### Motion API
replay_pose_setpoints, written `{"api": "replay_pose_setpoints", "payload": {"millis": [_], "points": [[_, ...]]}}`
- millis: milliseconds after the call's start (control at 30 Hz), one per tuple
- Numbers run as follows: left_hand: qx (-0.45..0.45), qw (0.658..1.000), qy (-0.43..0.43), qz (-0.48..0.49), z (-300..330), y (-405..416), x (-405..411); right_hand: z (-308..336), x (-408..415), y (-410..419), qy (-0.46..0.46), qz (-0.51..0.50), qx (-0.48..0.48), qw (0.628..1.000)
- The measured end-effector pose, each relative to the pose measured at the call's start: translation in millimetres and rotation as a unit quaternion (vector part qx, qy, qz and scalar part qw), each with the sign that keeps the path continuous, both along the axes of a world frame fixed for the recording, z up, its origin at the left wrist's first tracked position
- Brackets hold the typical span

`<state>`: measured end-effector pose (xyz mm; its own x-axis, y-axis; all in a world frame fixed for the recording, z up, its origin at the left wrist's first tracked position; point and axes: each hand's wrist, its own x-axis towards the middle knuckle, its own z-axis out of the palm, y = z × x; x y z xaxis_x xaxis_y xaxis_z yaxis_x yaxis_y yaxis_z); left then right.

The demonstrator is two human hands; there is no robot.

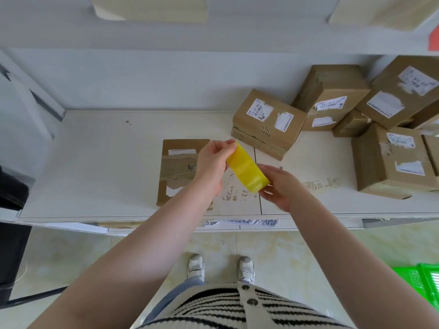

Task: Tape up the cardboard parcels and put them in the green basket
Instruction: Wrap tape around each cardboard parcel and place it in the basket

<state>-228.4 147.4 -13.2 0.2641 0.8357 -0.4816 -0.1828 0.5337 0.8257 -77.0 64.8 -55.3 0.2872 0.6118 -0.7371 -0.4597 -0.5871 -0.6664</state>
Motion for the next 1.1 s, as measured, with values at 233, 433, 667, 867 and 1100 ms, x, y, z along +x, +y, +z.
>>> {"api": "replay_pose_setpoints", "payload": {"millis": [233,433,667,867,1100], "points": [[0.208,0.944,0.241,-0.092,-11,11,5,-9,1,-4,0.027,-0.093,0.012,0.995],[0.342,0.756,0.498,-0.254,-42,14,-8,-24,2,2,-0.028,-0.133,-0.015,0.991],[0.337,0.704,0.572,-0.253,-62,12,-32,-62,-15,13,-0.147,-0.108,-0.105,0.978],[0.285,0.666,0.652,-0.223,-77,30,-70,-79,9,0,-0.308,-0.063,-0.104,0.943],[0.315,0.644,0.652,-0.247,-87,26,-77,-95,31,-13,-0.431,0.025,-0.163,0.887]]}}
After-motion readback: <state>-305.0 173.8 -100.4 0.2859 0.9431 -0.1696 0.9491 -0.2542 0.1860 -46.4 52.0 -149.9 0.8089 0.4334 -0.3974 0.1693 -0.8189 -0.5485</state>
